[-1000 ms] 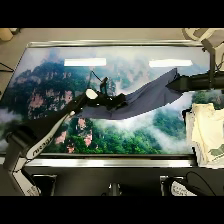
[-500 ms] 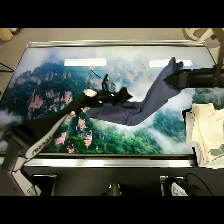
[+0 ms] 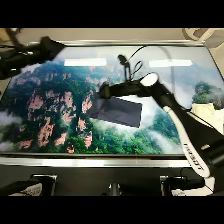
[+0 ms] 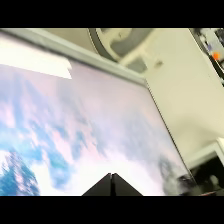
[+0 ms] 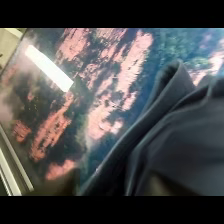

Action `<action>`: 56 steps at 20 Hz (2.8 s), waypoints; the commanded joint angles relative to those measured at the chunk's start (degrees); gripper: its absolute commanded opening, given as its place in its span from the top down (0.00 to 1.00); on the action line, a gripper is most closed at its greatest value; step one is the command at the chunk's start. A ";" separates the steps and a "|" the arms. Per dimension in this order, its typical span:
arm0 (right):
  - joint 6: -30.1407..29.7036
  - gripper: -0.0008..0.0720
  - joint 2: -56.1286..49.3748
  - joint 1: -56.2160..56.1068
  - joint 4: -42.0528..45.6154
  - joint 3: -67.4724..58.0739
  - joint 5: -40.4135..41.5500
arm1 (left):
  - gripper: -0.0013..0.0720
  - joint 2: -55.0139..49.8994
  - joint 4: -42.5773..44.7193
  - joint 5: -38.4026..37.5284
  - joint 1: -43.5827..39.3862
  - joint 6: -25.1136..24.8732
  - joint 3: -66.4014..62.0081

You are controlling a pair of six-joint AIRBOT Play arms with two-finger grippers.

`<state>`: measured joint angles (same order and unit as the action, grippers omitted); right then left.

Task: Fold the shirts.

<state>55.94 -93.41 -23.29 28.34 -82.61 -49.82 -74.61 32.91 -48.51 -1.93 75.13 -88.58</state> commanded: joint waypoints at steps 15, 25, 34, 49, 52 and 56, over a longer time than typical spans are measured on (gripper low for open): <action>5.75 0.05 -3.48 21.88 22.45 15.23 -17.03 | 0.94 12.68 20.04 -14.29 7.19 1.64 3.48; -2.97 0.96 -0.37 32.94 9.79 -0.04 -18.62 | 0.94 12.63 20.09 -14.27 7.19 1.92 3.50; 5.86 0.96 9.60 64.15 13.84 -14.08 -38.27 | 0.94 12.59 20.09 -10.36 7.19 0.33 8.39; 5.35 0.96 19.54 87.76 36.89 -13.35 -56.13 | 0.94 12.61 20.06 -5.31 0.94 -3.39 15.74; 5.53 0.96 21.86 87.78 53.55 -8.98 -56.15 | 0.94 12.66 20.00 -4.87 0.15 -3.34 15.74; 5.22 0.96 24.35 87.78 59.95 4.44 -55.71 | 0.94 12.66 19.63 -4.85 -0.28 -3.34 15.74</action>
<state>61.52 -70.67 64.40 79.61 -85.82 -104.57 -62.00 52.75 -53.56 -1.83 71.88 -72.86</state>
